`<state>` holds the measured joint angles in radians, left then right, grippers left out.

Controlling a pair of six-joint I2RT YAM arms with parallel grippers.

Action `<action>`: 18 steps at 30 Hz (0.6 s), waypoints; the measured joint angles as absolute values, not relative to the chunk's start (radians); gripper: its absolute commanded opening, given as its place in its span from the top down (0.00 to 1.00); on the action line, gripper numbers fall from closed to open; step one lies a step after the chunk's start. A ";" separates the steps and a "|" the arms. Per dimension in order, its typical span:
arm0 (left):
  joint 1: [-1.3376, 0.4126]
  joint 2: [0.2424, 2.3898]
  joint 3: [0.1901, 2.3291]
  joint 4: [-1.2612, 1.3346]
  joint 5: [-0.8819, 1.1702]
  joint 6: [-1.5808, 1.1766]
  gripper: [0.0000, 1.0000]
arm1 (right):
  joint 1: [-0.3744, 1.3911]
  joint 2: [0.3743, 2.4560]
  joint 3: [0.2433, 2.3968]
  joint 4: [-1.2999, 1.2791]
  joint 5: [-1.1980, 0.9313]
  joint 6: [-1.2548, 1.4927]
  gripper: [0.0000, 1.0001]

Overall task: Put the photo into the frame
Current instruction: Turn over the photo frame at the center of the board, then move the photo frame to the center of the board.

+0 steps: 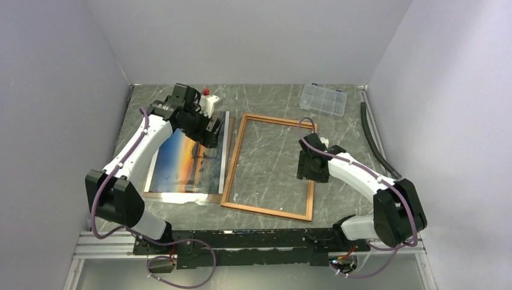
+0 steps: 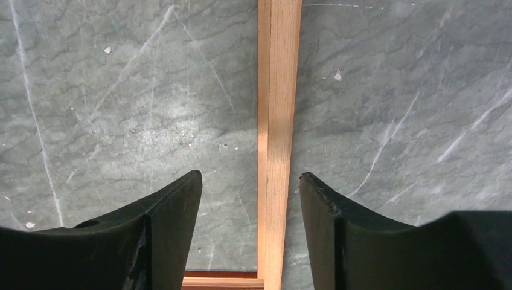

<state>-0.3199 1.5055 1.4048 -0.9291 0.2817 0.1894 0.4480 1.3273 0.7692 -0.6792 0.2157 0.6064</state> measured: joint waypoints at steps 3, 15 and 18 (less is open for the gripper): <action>-0.293 1.505 1.441 -0.939 0.301 0.178 0.05 | 0.476 1.328 0.789 -0.689 0.223 0.620 0.30; 0.052 1.502 1.494 -1.004 0.334 0.163 0.05 | 0.752 1.719 1.270 -0.586 0.191 0.686 0.23; 0.113 1.479 1.445 -1.011 0.334 0.166 0.05 | 0.789 1.873 1.396 -0.537 0.154 0.685 0.22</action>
<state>0.1131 1.4792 1.4448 -1.0111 0.3340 0.1658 0.7895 1.8729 1.3956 -0.5373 0.1539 0.6849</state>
